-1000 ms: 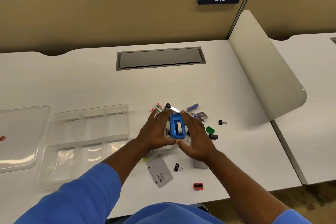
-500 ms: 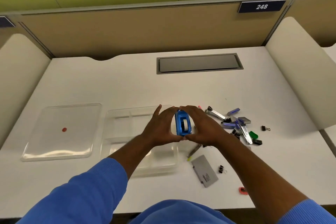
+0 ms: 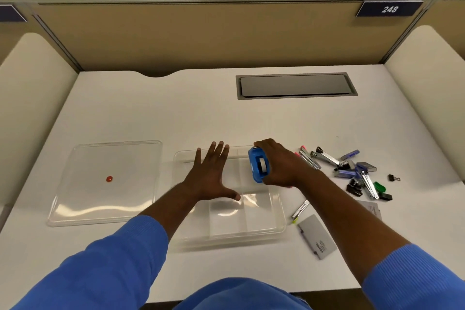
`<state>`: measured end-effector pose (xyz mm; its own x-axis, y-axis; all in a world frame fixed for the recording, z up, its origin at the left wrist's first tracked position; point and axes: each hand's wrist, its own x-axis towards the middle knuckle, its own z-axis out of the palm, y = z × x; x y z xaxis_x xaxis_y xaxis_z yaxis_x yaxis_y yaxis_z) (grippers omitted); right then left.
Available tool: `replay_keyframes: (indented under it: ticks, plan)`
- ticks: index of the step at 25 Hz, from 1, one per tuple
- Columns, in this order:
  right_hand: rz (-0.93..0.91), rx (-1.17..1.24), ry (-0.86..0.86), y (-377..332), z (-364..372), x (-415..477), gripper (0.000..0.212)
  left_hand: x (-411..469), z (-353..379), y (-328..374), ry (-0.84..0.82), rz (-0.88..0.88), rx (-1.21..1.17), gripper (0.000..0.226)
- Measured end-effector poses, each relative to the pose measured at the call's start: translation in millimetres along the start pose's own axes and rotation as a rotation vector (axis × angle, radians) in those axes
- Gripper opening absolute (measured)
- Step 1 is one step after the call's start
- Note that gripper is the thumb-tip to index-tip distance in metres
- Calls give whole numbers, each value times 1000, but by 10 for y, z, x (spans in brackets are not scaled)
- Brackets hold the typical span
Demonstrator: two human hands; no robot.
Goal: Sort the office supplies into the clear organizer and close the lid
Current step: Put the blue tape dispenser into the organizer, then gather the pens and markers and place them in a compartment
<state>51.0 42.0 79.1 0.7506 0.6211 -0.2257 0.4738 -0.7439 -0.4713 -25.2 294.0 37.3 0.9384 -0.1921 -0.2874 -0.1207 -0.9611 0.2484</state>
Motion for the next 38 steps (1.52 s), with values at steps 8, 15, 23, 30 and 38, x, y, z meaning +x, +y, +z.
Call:
replay_keyframes:
  ticks: [8,15,23,30,38]
  plan:
    - [113,-99,-173,-35,-4,229,105,87,146,-74,23,0,76,149]
    - [90,-142,-105,-19,101,143,94,91,200,-67,31,-27,113,148]
    - [64,-21,127,53,220,-166,97,66,148,84,124,-8,55,140]
    - [109,43,234,410,116,-603,91,371,54,651,187,59,-8,127]
    - [259,-10,413,1150,-102,-926,56,898,21,1508,194,169,52,78]
